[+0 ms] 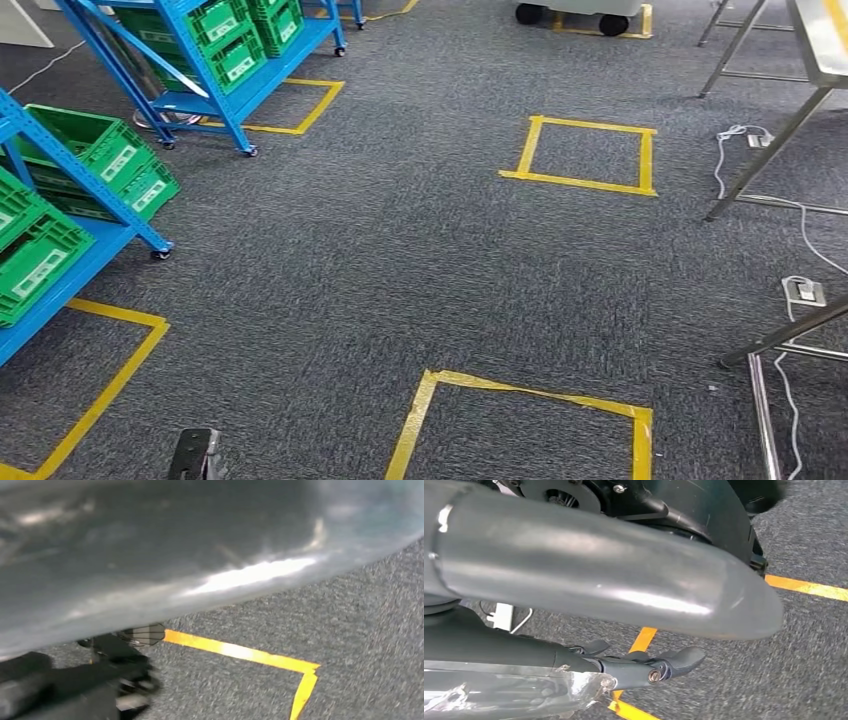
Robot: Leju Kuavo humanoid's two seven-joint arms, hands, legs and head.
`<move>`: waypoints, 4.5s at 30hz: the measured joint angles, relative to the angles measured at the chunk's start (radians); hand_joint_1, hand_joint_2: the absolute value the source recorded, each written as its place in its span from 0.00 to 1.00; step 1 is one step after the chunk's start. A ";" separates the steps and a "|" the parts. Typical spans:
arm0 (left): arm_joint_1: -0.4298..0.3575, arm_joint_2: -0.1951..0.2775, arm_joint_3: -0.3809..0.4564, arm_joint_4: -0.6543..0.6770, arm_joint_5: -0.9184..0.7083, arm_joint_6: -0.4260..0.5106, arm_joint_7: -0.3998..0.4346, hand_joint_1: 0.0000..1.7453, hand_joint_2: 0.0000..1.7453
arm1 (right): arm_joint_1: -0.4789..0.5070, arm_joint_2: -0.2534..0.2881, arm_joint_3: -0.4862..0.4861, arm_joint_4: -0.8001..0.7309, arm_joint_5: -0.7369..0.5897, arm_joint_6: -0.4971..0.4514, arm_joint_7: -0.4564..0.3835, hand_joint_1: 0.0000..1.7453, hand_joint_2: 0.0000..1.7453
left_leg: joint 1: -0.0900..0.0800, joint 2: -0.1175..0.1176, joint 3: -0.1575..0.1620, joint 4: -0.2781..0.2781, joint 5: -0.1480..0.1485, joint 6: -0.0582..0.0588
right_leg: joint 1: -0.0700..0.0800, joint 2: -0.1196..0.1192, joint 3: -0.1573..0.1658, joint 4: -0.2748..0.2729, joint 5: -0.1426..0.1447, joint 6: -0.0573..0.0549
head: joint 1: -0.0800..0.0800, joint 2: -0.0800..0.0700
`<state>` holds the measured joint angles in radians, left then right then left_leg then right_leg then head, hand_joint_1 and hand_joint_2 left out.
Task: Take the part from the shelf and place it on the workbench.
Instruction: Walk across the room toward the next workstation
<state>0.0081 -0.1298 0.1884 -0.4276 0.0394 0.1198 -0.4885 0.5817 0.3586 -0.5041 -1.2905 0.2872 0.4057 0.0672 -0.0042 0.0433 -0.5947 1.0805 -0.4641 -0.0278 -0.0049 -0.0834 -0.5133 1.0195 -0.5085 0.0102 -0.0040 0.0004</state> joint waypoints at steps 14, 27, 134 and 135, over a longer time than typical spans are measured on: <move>0.040 0.002 -0.013 -0.037 0.031 0.013 0.006 0.00 0.00 | 0.035 0.000 0.040 -0.042 -0.040 -0.091 0.028 0.00 0.00 | 0.003 -0.116 0.048 -0.096 0.023 0.039 | -0.005 0.104 -0.079 0.162 -0.048 0.035 | 0.011 0.000; 0.070 0.006 -0.022 -0.084 0.051 0.014 0.009 0.00 0.00 | 0.064 0.000 0.070 -0.087 -0.048 -0.102 0.035 0.00 0.00 | 0.007 -0.054 -0.107 0.196 -0.100 -0.017 | -0.008 0.047 -0.008 -0.007 0.016 -0.006 | -0.007 0.000; 0.144 -0.076 0.325 -0.436 -0.345 -0.197 0.061 0.00 0.00 | -0.541 -0.285 -0.351 0.999 0.253 -0.146 -0.744 0.00 0.00 | -0.004 -0.077 0.040 -0.077 0.000 0.058 | -0.001 0.080 -0.165 0.300 -0.114 0.050 | 0.030 0.000; 0.146 -0.076 0.325 -0.436 -0.346 -0.199 0.062 0.00 0.00 | -0.542 -0.287 -0.353 1.000 0.255 -0.144 -0.748 0.00 0.00 | -0.001 -0.092 0.049 -0.077 -0.006 0.054 | -0.003 0.082 -0.165 0.270 -0.076 0.053 | 0.030 0.000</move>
<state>0.1545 -0.2059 0.5137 -0.8640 -0.3063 -0.0788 -0.4265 0.0400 0.0714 -0.8572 -0.2910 0.5422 0.2616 -0.6808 -0.0056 -0.0487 -0.5456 1.0037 -0.4703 0.0266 -0.0082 -0.0009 -0.6780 1.2899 -0.5846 0.0632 0.0256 0.0000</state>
